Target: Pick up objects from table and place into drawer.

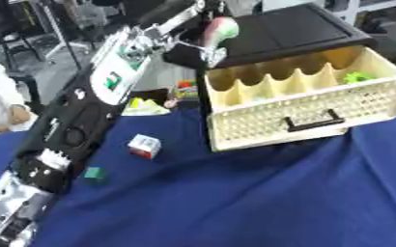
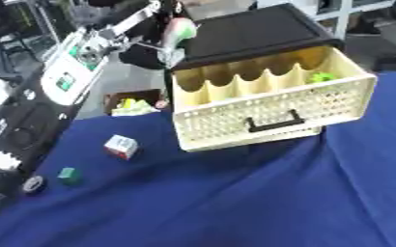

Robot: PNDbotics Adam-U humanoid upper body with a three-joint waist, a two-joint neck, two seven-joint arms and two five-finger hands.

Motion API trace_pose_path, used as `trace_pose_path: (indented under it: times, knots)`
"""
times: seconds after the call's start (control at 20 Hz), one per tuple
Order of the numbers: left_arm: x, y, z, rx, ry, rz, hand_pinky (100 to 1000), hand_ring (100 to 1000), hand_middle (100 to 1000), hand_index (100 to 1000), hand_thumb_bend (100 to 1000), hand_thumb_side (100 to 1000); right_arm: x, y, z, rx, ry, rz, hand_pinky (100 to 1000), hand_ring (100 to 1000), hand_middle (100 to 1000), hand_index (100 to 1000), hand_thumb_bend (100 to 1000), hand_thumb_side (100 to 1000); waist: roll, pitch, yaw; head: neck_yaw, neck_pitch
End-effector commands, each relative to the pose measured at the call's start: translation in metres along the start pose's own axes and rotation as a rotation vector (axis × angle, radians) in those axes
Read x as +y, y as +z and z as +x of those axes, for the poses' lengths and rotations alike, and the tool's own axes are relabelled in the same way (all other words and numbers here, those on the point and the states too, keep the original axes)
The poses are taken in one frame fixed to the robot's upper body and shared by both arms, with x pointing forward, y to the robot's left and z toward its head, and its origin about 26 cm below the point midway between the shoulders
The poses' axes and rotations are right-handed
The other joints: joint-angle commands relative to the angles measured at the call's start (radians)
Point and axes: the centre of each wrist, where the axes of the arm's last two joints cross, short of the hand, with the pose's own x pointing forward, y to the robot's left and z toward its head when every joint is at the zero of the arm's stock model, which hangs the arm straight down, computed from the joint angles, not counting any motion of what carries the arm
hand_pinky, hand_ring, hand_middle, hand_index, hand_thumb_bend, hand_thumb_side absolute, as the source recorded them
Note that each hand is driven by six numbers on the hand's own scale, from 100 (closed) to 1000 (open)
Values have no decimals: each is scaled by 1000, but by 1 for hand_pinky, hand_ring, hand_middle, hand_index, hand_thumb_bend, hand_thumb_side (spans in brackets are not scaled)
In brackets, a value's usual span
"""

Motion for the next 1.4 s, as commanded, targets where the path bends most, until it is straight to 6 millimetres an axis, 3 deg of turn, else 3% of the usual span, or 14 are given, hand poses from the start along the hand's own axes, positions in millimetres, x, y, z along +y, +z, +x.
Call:
trace_pose_path:
  times: [0.05, 0.4, 0.5, 0.55, 0.6, 0.65, 0.8, 0.85, 0.95, 1.1, 1.4]
  knots:
    - [13, -1, -4, 0, -9, 51, 100, 186, 349, 635, 160, 243, -2, -5, 7, -27, -15, -13, 441, 326, 305, 728, 155, 1000, -8, -14, -3, 7, -21]
    - [10, -1, -10, -10, -6, 139, 100, 197, 362, 658, 237, 284, -2, -4, 6, -16, -19, -15, 440, 324, 304, 728, 156, 1000, -6, -6, -11, 7, -27]
    - [9, -2, -10, -23, -6, 171, 100, 316, 455, 778, 448, 470, -2, -3, 6, -14, -21, -14, 438, 323, 303, 728, 156, 1000, -5, -6, -13, 9, -28]
    - [8, -2, -11, -40, -10, 172, 220, 451, 539, 853, 622, 616, -2, -3, 6, -12, -22, -14, 438, 323, 303, 728, 157, 1000, -4, -6, -14, 10, -29]
    - [8, -2, -12, -55, -17, 167, 253, 474, 557, 868, 650, 641, -2, -2, 5, -10, -22, -15, 437, 323, 303, 728, 156, 1000, -4, -6, -14, 11, -30]
    - [7, -1, -13, -67, -22, 161, 552, 688, 685, 954, 804, 792, -2, -2, 5, -8, -23, -16, 436, 323, 303, 728, 155, 1000, -4, -6, -15, 11, -29]
    - [5, 2, -17, -85, -24, 153, 589, 717, 693, 960, 823, 806, -2, -2, 4, -4, -25, -20, 436, 323, 303, 728, 154, 1000, -4, -6, -15, 11, -28]
    - [5, 0, -16, -104, -18, 161, 769, 838, 816, 1000, 892, 844, -2, -1, 4, -1, -24, -20, 435, 323, 303, 728, 153, 1000, -3, -7, -15, 11, -28]
    - [3, -3, -13, -148, -4, 170, 795, 851, 837, 1000, 899, 845, -3, -1, 3, 1, -24, -22, 435, 323, 303, 728, 154, 1000, -3, -8, -15, 11, -28]
    - [3, -2, -13, -167, -3, 172, 797, 848, 831, 1000, 893, 826, -3, 0, 2, 3, -21, -24, 435, 323, 303, 728, 154, 1000, -2, -10, -15, 9, -25]
    - [8, 11, -18, -99, 12, 301, 710, 749, 698, 986, 788, 834, -4, 2, -2, 16, -11, -31, 437, 325, 305, 727, 150, 1000, 0, -26, -6, -6, -13]
